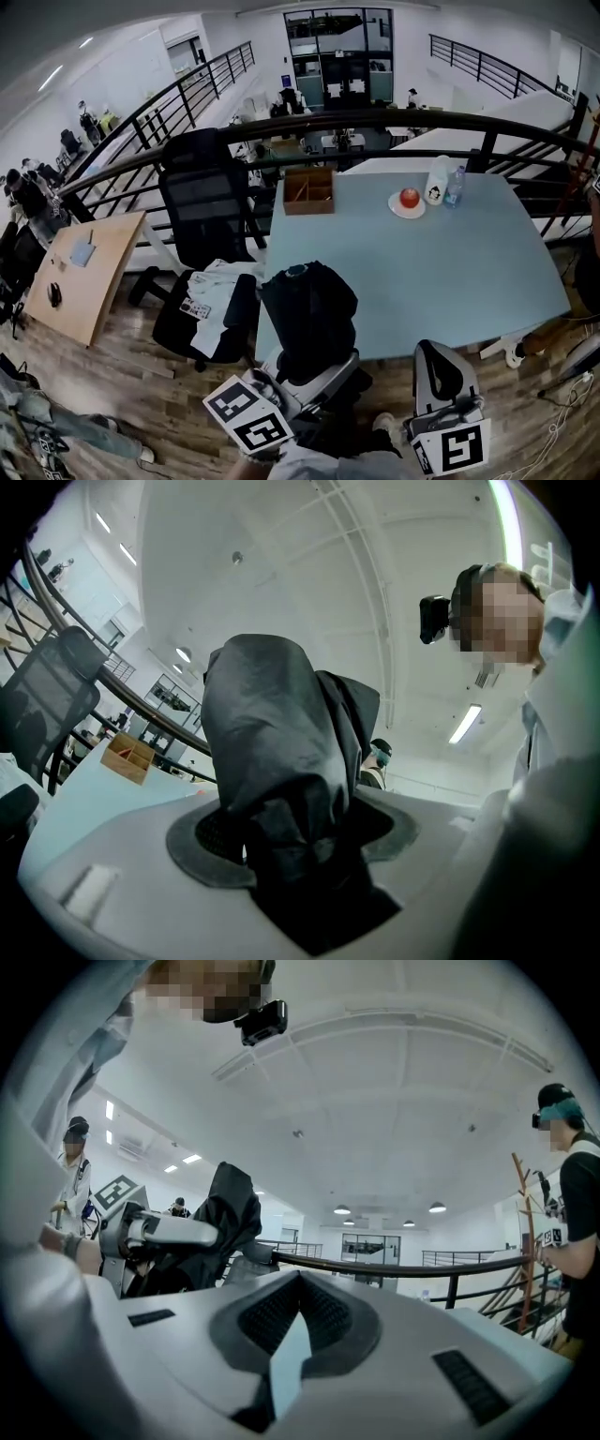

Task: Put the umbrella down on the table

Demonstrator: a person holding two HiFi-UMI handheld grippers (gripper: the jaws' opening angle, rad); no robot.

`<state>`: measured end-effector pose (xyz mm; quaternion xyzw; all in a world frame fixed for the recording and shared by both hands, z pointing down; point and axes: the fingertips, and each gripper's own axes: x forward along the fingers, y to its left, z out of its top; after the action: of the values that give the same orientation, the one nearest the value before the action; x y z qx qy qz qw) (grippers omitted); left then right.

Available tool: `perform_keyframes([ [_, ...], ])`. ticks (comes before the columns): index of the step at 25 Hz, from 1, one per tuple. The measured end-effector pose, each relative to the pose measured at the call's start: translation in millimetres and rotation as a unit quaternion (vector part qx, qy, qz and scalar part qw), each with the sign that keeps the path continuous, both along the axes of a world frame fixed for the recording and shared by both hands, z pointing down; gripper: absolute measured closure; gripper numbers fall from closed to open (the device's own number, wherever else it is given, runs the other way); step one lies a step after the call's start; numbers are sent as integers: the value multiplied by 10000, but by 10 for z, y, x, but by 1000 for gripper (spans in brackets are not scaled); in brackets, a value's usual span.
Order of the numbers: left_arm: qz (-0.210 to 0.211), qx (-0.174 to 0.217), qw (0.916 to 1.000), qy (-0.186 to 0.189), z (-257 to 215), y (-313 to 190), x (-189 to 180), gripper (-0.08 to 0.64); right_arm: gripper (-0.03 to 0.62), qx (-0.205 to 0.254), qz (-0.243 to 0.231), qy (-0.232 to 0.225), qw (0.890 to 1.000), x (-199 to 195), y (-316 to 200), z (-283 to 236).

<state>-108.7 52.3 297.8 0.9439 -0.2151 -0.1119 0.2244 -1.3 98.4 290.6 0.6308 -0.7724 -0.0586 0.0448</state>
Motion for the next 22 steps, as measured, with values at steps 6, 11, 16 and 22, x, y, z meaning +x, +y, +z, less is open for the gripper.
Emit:
perform_keyframes([
  [6, -295, -107, 9995, 49, 18, -174, 437, 272, 594, -9, -264, -29, 9996, 465, -206, 24],
  [11, -530, -84, 9986, -9, -36, -212, 781, 272, 594, 32, -401, -35, 9992, 886, -309, -60],
  [16, -782, -29, 9969, 61, -126, -221, 1047, 272, 594, 90, -619, -23, 9980, 1192, -367, -130],
  [22, -1006, 3, 9949, 6, -108, -197, 1235, 272, 594, 105, -906, -10, 9958, 1386, -416, -115],
])
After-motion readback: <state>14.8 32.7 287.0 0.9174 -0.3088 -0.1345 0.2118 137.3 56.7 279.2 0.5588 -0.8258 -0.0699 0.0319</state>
